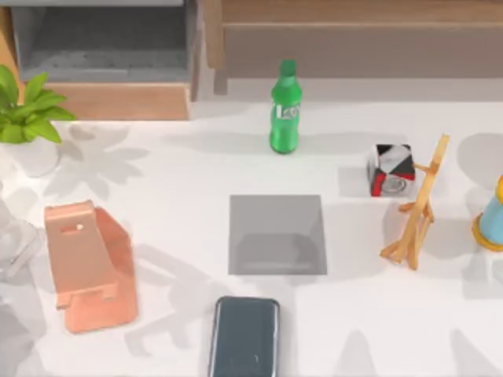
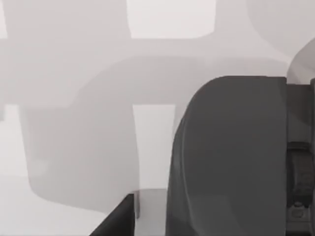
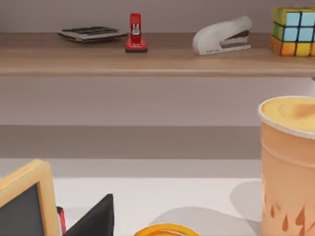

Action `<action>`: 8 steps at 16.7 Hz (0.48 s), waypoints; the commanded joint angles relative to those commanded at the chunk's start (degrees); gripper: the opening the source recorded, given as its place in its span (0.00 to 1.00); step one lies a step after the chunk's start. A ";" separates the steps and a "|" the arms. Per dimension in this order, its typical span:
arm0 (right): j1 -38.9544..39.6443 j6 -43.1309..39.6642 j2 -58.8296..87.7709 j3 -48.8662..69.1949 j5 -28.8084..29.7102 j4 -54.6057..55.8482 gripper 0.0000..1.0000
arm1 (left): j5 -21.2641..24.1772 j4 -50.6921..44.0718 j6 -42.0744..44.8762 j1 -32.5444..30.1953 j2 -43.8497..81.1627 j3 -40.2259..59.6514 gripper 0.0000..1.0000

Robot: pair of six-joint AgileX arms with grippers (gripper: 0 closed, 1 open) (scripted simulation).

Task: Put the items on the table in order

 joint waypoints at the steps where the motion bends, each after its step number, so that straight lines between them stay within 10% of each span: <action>1: 0.00 0.00 0.00 0.00 0.00 0.00 1.00 | 0.00 0.00 0.00 0.00 0.00 0.00 0.55; 8: 0.00 0.00 0.00 0.00 0.00 0.00 1.00 | 0.00 0.00 0.00 0.00 0.00 0.00 0.02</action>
